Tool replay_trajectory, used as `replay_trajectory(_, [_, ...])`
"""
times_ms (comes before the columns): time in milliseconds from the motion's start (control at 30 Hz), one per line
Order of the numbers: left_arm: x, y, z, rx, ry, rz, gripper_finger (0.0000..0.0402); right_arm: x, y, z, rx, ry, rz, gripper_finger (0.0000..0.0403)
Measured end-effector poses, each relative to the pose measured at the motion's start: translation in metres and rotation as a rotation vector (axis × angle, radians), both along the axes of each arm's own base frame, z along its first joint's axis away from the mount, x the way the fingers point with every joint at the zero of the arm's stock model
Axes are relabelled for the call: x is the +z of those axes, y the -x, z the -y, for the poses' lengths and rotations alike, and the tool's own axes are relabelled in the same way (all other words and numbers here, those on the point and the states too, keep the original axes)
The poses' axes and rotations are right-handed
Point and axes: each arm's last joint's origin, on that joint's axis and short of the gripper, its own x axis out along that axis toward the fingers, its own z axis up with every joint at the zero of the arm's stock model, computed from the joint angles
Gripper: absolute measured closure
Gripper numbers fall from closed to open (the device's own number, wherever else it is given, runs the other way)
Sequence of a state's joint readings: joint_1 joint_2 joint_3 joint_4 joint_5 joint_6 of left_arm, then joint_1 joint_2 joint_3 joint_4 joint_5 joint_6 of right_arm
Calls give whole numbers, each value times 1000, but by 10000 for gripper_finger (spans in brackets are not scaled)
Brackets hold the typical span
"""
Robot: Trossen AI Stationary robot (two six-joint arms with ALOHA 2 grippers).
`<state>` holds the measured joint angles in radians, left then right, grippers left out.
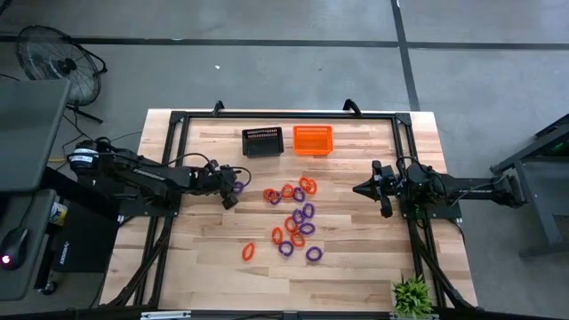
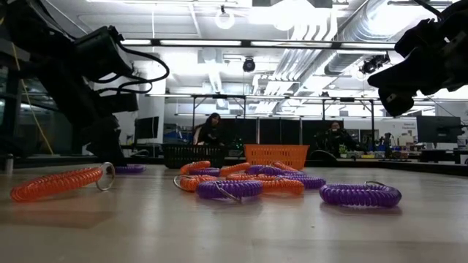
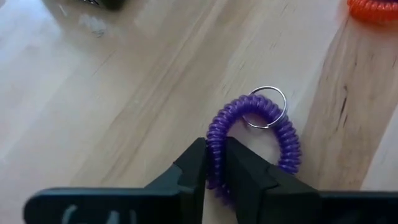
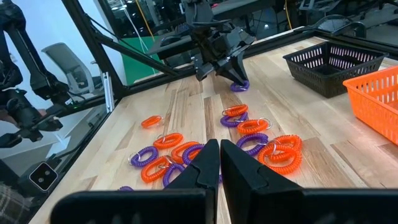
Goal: Sort spring keychains
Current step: Put the purple spring keychain into the black bin
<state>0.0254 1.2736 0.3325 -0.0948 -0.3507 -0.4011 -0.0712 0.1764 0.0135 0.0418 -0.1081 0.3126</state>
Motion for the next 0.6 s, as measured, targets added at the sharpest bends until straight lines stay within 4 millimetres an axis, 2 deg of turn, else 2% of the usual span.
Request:
replay_trajectory(167, [0, 0, 0, 26, 18, 12, 372, 0, 0, 0, 0, 0, 0, 392])
replay_trajectory(367, [12, -11, 0, -3, -2, 15, 373, 0, 0, 0, 0, 0, 0, 392])
replay_trajectory(600, [45, -36, -2, 2, -65, 117, 373, 0, 0, 0, 0, 0, 0, 392])
